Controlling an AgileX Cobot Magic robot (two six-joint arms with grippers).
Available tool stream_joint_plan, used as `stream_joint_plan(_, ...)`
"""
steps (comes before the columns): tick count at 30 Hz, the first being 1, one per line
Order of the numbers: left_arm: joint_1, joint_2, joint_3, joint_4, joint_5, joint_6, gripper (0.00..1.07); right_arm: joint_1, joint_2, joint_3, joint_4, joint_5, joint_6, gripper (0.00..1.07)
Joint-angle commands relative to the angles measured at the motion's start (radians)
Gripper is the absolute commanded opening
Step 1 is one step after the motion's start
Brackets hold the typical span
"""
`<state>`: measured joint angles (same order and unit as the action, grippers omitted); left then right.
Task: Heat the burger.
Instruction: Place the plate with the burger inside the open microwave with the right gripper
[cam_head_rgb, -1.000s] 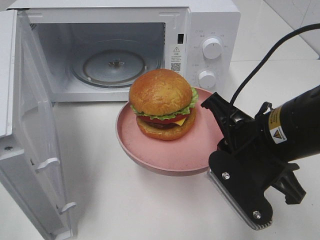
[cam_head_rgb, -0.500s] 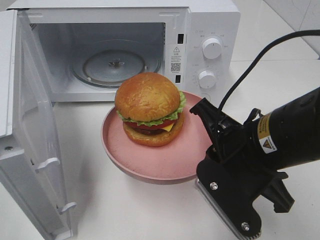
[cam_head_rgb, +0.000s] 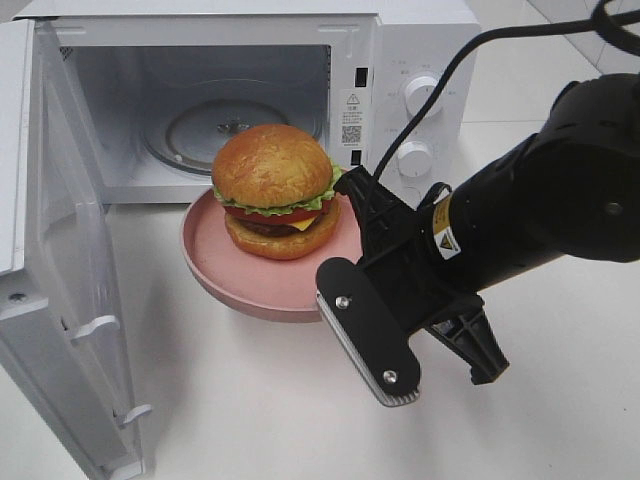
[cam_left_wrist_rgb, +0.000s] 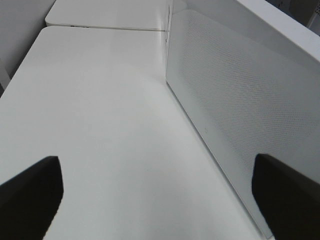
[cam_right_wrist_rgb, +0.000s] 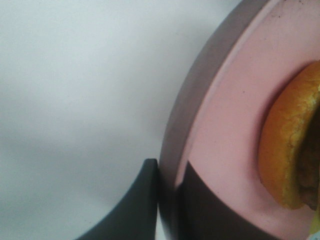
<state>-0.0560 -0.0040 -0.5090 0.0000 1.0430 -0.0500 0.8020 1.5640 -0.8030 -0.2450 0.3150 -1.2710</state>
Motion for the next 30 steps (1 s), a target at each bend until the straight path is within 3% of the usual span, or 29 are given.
stream_joint_plan(1,0.002,-0.021,0.003,0.007,-0.007,0.001,0.98,0.002,0.020,-0.045,-0.013,-0.049,0.031,0.00)
stream_joint_plan(20,0.002,-0.021,0.003,0.007,-0.007,0.001,0.98,-0.001,0.232,-0.330,-0.122,0.037,0.177,0.00)
stream_joint_plan(30,0.002,-0.021,0.003,0.007,-0.007,0.001,0.98,-0.001,0.319,-0.424,-0.140,0.049,0.178,0.00)
